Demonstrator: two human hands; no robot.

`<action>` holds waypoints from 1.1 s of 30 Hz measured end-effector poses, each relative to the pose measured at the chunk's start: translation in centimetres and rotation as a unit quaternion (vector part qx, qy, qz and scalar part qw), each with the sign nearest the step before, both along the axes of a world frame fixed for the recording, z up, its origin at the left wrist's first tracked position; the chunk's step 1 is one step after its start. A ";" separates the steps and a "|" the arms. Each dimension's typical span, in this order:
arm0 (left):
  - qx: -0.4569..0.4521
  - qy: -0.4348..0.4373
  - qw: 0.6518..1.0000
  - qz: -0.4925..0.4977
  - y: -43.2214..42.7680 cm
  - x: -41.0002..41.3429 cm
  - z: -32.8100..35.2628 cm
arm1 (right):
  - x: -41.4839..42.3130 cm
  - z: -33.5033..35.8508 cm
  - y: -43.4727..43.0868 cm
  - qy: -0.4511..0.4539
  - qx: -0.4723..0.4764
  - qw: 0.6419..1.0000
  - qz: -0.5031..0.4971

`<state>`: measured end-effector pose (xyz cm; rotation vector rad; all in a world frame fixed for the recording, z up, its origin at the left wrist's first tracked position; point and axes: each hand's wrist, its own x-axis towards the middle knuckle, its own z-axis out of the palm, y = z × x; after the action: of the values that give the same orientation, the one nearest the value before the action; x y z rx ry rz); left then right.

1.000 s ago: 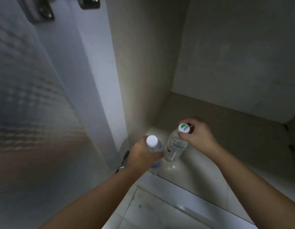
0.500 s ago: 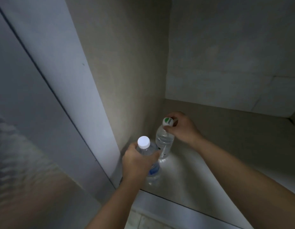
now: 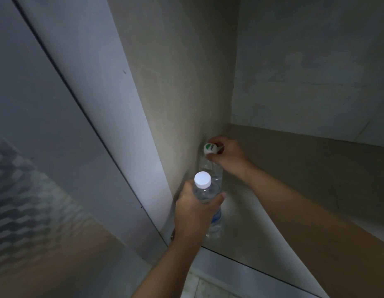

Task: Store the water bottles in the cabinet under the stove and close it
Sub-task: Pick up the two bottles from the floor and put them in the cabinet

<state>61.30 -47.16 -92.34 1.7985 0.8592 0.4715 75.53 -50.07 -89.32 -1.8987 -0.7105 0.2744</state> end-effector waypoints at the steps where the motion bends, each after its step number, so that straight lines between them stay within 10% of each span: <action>1: 0.010 0.006 1.000 -0.006 -0.1 0.0 -0.1 | 0.0 -0.1 0.1 0.008 0.008 1.000 0.000; 20: 0.004 -0.029 0.998 0.053 -1.3 0.1 -0.8 | -2.7 -4.0 -7.2 0.175 0.231 0.953 -0.092; 33: 0.064 -0.042 0.991 0.106 -1.5 1.8 -1.7 | -4.3 -5.0 -9.5 0.174 0.203 0.962 -0.052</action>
<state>63.10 -48.65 -94.02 1.7969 0.9851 0.7475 71.27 -59.56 -94.29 -1.4411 -0.3904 0.3545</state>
